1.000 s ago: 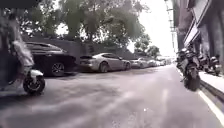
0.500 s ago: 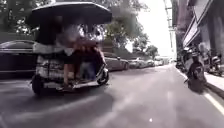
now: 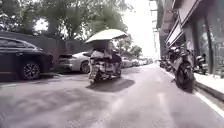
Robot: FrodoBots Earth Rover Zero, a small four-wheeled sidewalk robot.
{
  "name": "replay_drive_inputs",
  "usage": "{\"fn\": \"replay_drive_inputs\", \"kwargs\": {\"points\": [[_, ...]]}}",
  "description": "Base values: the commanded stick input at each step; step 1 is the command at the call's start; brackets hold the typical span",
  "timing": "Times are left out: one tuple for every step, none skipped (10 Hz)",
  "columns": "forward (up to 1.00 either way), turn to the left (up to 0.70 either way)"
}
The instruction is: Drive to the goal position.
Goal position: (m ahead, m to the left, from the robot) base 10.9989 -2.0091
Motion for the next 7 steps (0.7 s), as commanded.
{"fn": "replay_drive_inputs", "kwargs": {"points": [[0.45, 0.00], [0.45, 0.00], [0.45, -0.02], [0.45, -0.13], [0.45, -0.24], [0.45, -0.27], [0.45, -0.27]]}}
